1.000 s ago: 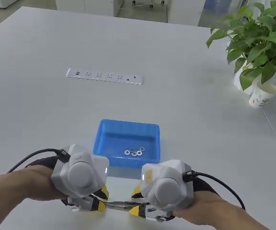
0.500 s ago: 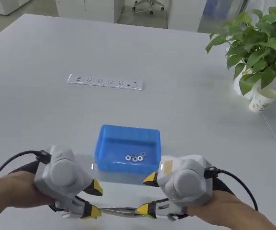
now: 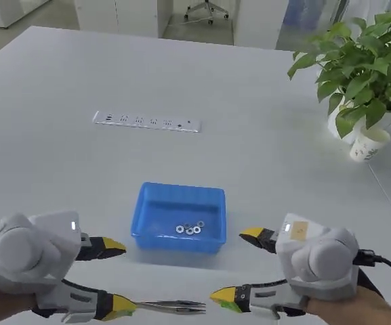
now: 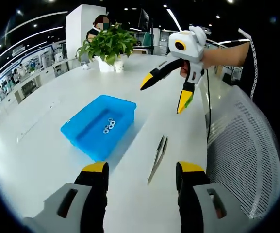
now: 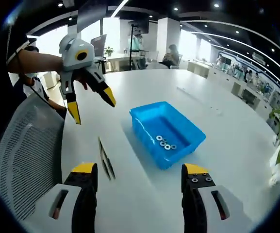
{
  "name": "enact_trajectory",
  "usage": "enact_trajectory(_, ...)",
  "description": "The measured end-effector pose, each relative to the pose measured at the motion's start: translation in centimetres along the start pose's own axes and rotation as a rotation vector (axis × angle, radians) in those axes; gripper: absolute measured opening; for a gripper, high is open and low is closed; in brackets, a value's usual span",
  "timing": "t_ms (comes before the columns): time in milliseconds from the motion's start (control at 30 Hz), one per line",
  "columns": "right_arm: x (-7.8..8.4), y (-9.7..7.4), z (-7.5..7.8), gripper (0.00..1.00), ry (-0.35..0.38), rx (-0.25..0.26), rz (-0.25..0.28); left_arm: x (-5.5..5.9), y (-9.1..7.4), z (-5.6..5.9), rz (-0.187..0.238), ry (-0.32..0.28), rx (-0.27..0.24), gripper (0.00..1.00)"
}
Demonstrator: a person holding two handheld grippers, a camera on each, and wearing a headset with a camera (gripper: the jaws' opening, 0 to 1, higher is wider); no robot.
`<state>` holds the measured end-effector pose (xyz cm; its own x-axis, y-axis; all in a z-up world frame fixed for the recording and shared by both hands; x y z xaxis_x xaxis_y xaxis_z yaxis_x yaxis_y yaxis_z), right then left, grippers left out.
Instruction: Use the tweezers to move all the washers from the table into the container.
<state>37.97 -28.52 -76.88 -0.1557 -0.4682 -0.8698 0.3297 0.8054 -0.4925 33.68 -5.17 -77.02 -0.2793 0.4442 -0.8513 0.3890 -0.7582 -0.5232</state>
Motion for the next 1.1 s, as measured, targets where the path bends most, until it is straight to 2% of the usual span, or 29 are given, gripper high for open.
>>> enact_trajectory(200,0.6,-1.4,-0.1,0.84,0.065,0.027,0.044,-0.6,-1.4,0.2,0.079,-0.046,-0.058,0.74)
enact_trajectory(300,0.9,-1.8,-0.2,0.88,0.081,0.032,0.059,-0.4,-1.8,0.4,0.09,-0.051,-0.069,0.79)
enact_trajectory(467,1.3,-2.9,-0.1,0.95,0.096,0.071,0.105,-0.4,-2.3,0.6,0.12,-0.082,-0.1,0.85)
enact_trajectory(700,1.5,-4.2,-0.2,1.0,0.109,0.099,0.126,-1.0,-3.0,0.4,0.179,-0.09,-0.161,0.97)
enact_trajectory(1100,1.8,-4.5,-0.2,1.0,0.099,0.103,0.14,-1.0,-3.8,0.2,0.202,-0.097,-0.177,0.99)
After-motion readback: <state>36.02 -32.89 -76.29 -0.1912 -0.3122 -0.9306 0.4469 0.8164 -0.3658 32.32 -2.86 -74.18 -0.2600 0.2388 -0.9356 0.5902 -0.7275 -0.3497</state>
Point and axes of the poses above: the centre of the closed fingertips' face, and the gripper's own axes: y roughly forward along the fingers, z roughly to its right, x roughly out of its underside, the point moved 7 cm from there along -y, roughly backward along the fingers, and after that the axes turned 8 degrees about z, right-handed, at the moved point
